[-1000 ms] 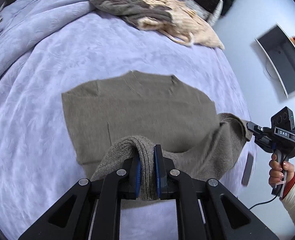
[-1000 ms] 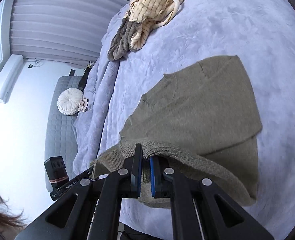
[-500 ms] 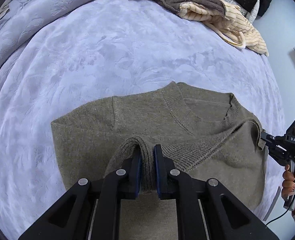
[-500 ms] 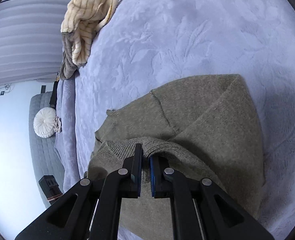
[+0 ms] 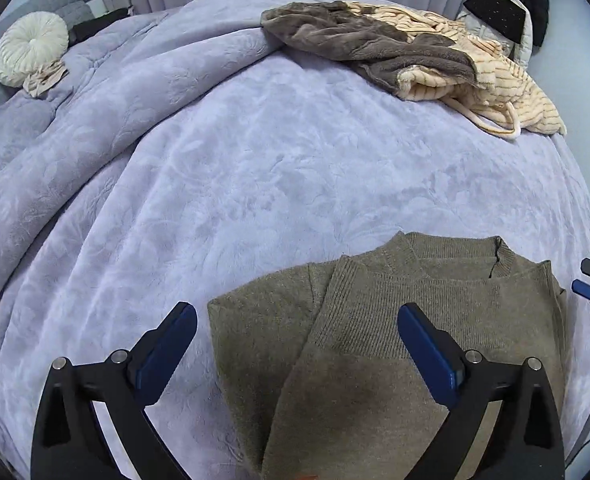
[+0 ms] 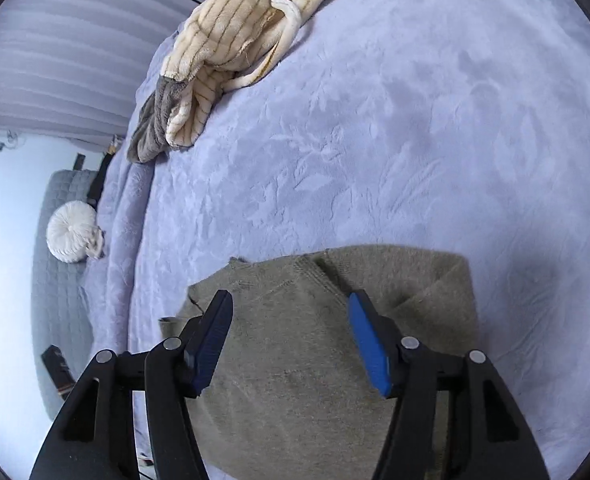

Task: Fold small clothes
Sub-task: 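Open both grippers to release the folded hem and withdraw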

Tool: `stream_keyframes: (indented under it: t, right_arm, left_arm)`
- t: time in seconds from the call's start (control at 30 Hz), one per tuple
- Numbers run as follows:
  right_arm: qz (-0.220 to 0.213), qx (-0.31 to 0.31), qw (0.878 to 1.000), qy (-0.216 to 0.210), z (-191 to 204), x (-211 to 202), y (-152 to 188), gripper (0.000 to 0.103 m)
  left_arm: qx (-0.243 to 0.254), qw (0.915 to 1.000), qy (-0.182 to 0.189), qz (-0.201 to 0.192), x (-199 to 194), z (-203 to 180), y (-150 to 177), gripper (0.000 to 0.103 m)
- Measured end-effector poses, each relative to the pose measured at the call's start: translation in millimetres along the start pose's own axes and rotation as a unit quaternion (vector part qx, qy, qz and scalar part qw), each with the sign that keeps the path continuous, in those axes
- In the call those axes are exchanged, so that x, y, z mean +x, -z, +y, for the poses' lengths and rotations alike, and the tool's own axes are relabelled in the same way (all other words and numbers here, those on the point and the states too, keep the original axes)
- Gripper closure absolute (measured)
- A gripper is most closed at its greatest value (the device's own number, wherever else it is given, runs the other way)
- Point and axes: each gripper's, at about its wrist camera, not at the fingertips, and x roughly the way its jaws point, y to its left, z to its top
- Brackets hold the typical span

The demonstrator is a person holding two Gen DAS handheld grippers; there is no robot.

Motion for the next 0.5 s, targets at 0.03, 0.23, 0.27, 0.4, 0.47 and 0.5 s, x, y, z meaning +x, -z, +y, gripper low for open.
stream_keyframes:
  t: [0.03, 0.23, 0.27, 0.4, 0.47, 0.5]
  right_arm:
    - [0.008, -0.019, 0.999, 0.025, 2.9, 2.3, 0.0, 0.038]
    - [0.051, -0.086, 0.992, 0.079, 9.2, 36.3, 2.0, 0.044]
    - [0.056, -0.094, 0.990, 0.090, 10.2, 45.1, 1.6, 0.050]
    - [0.076, -0.133, 0.978, 0.141, 16.6, 64.3, 9.9, 0.096]
    - [0.038, -0.172, 0.974, 0.145, 33.3, 47.4, 14.4, 0.096]
    - [0.024, -0.184, 0.973, 0.140, 39.4, 38.7, 14.4, 0.096]
  left_arm:
    - [0.005, 0.9999, 0.000, 0.009, 3.7, -2.3, 0.1, 0.003]
    - [0.024, 0.9972, 0.015, 0.069, 62.6, -23.0, -7.3, 0.005]
    - [0.026, 0.9965, 0.014, 0.078, 72.1, -25.9, -7.3, 0.020]
    - [0.019, 0.9948, 0.005, 0.100, 92.9, -30.3, -5.9, 0.089]
    - [0.012, 0.9978, 0.012, 0.065, 75.2, -28.1, -7.8, 0.095]
    - [0.010, 0.9985, 0.013, 0.053, 69.0, -26.7, -8.9, 0.095]
